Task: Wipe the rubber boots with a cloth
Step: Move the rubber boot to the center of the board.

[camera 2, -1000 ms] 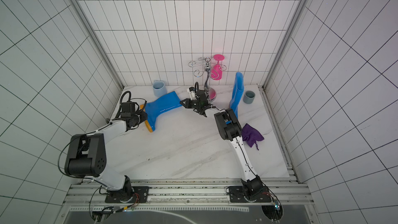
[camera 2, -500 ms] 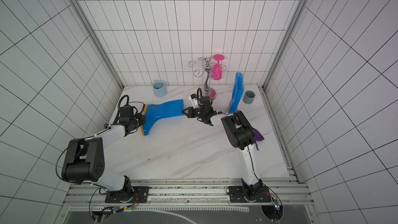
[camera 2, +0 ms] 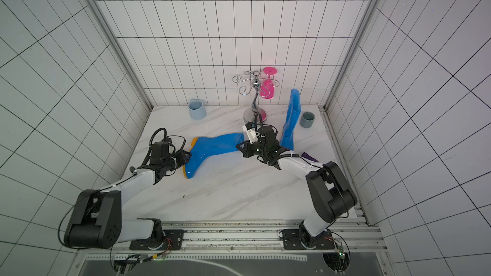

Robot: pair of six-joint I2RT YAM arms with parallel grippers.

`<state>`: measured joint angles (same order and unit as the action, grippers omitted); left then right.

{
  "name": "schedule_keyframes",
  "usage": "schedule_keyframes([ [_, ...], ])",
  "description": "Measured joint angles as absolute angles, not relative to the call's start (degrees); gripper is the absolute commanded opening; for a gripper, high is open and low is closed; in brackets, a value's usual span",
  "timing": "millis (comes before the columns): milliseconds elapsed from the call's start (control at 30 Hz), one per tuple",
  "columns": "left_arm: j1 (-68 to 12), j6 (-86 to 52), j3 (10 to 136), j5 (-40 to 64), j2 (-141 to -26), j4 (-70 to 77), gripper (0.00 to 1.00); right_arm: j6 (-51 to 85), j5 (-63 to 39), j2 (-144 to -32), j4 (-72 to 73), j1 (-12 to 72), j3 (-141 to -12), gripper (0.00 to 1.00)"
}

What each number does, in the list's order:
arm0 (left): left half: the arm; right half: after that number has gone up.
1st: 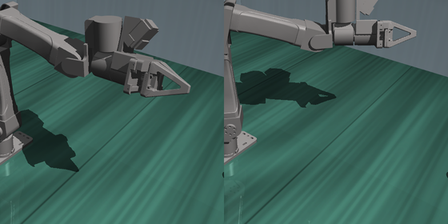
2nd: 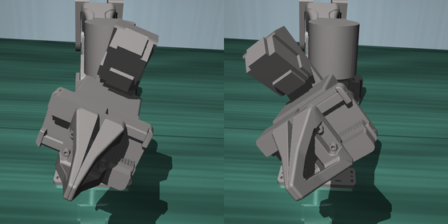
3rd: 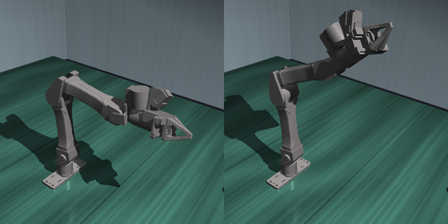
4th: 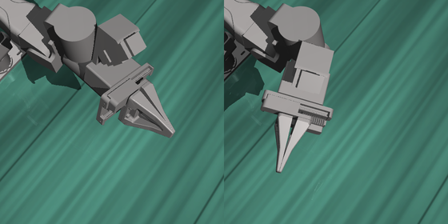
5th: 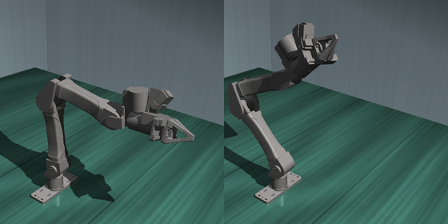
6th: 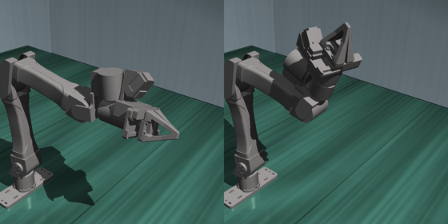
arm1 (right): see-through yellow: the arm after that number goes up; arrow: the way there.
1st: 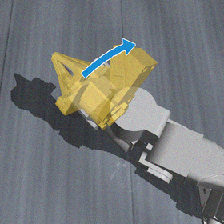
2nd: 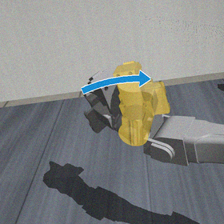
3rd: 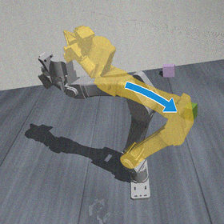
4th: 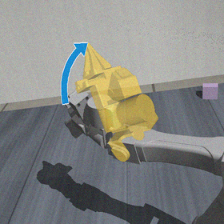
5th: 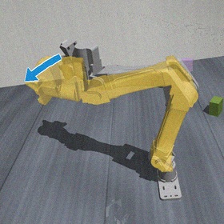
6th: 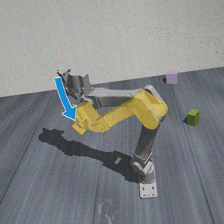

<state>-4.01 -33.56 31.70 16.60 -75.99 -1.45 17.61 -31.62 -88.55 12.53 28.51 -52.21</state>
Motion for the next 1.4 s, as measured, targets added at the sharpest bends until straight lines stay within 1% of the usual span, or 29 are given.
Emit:
schedule_keyframes([
  [200, -8.43, -35.27, 30.83, 17.12, -73.36, -2.46, 0.36, 12.05, -27.20, -76.69, 1.13, 28.51, -52.12, 0.00],
  [333, -11.44, -36.40, 30.83, 15.86, -73.36, -2.85, 0.36, 8.88, -24.38, -72.66, -6.24, 27.42, -52.12, 0.00],
  [500, -16.01, -37.30, 30.83, 15.09, -73.69, -2.57, 0.36, 6.66, -21.74, -71.53, -13.89, 24.64, -51.53, 0.00],
  [700, -17.74, -37.98, 30.83, 15.07, -77.06, -1.45, 0.36, 6.61, -18.46, -71.44, -18.72, 22.20, -50.30, 0.00],
  [933, -20.12, -38.15, 31.59, 15.11, -80.53, -1.08, 0.36, 7.42, -16.03, -72.03, -20.75, 20.62, -48.66, 0.00],
  [1133, -23.24, -38.59, 33.52, 15.07, -81.73, -0.43, 0.36, 7.49, -16.16, -72.05, -20.80, 20.01, -48.66, 0.00],
  [1400, -23.49, -39.09, 34.20, 15.09, -83.64, 0.25, 0.36, 7.46, -15.92, -71.83, -22.02, 19.90, -48.66, 0.00],
])
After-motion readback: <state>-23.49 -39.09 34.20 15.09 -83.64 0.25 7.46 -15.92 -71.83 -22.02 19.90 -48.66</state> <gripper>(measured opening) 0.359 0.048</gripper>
